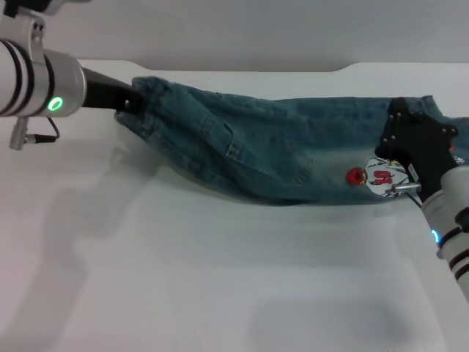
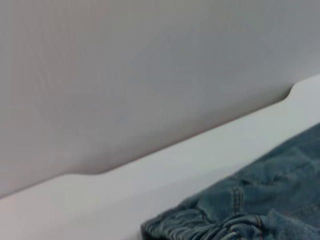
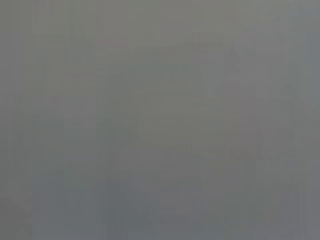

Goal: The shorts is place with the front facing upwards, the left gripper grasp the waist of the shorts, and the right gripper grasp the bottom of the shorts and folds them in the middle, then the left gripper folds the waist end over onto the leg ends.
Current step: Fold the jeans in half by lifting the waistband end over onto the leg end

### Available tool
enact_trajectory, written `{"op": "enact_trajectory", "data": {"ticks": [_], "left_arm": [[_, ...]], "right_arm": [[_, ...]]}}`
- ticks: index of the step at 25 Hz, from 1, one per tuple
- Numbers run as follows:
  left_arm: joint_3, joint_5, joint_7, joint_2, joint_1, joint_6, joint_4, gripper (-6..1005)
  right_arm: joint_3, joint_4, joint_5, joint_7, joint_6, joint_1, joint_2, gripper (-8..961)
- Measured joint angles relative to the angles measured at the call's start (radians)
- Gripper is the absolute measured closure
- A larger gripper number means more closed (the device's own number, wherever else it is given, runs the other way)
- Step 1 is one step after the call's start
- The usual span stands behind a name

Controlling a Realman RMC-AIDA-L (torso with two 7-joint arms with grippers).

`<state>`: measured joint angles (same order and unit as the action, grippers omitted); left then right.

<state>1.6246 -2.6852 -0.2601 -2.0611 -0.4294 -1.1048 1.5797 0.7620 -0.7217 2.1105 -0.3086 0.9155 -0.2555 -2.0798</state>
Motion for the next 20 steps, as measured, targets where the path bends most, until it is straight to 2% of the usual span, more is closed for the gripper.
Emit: {"op": "enact_trajectory", "data": {"ticks": [13, 20], "left_arm": [[0.001, 0.001, 0.009, 0.001, 0.068, -0.04, 0.215, 951], [-0.003, 0.011, 0.01, 0.0, 0.081, -0.029, 0.287, 951]], "right_arm": [[-0.048, 0.087, 0.0, 0.094, -0.056, -0.107, -0.005, 955], [-0.084, 0.097, -0.001, 0.142, -0.148, -0.168, -0.007, 954]]}}
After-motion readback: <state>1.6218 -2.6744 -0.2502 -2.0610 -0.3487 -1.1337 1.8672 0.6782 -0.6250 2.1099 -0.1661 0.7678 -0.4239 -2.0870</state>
